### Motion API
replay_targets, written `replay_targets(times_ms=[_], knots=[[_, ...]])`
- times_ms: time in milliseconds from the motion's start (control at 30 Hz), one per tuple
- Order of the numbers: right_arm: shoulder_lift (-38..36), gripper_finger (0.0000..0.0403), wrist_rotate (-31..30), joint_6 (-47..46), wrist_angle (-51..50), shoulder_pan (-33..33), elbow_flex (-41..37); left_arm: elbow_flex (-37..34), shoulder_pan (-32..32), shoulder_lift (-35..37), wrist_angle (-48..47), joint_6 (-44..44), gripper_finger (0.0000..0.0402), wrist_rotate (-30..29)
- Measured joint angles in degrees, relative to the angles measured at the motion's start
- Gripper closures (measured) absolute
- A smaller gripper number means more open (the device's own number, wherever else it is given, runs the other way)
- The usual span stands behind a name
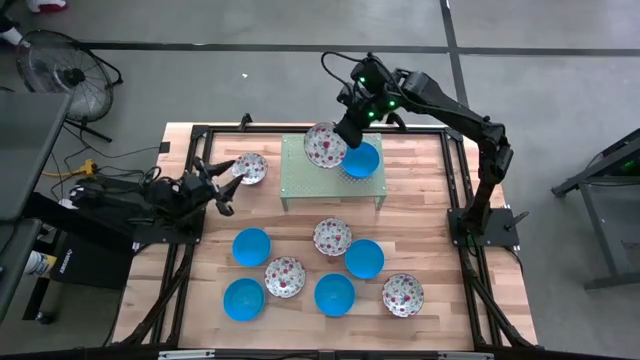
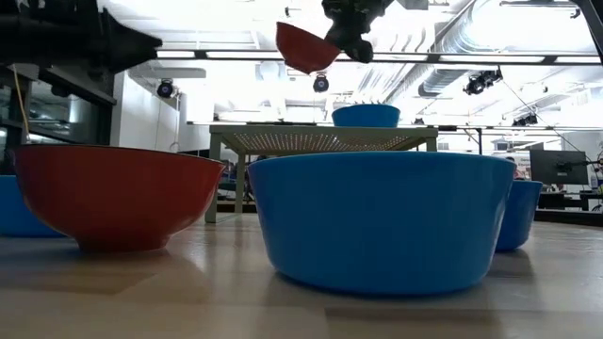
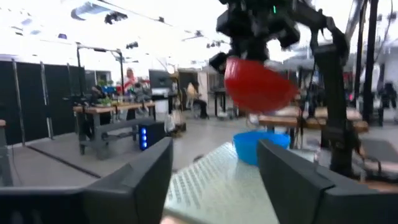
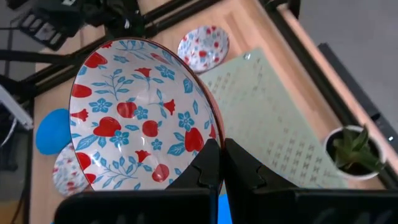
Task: Pick & Place Mini bowls
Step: Put the patterned red bowl on the shelf
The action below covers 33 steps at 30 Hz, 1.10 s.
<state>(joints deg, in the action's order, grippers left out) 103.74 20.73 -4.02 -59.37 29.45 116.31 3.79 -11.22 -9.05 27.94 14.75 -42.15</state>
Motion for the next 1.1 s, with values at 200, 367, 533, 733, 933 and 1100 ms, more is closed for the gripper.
replay_targets(times_ms=[200, 367, 533, 733, 933, 1100], knots=[[0.0, 0.0403, -0.9, 1.3, 2.3, 0.0, 0.0, 5.4, 0.0, -13.0, 1.9, 2.6, 0.015, 0.0], [0.0, 0.0403, -1.4, 1.3, 4.2, 0.0, 0.0, 15.4, 0.0, -27.2, 1.6, 16.3, 0.0168, -8.7], [0.0, 0.0403, -5.6, 1.8, 4.4, -0.2, 0.0, 26.1, 2.1, -36.2, 0.1, 29.5, 0.0181, -14.0], [0.0, 0.0403, -15.4, 5.6, 5.1, -1.6, 0.0, 35.3, 9.0, -47.8, -2.8, 29.6, 0.0184, -10.2], [0.0, 0.0403, -24.7, 10.1, 7.2, -3.2, 0.0, 42.0, 13.3, -56.6, -2.6, 27.0, 0.0184, -8.1], [0.0, 0.0403, -30.4, 13.6, 8.0, -3.7, 0.0, 46.6, 15.2, -61.0, -2.4, 24.1, 0.0184, -4.9]])
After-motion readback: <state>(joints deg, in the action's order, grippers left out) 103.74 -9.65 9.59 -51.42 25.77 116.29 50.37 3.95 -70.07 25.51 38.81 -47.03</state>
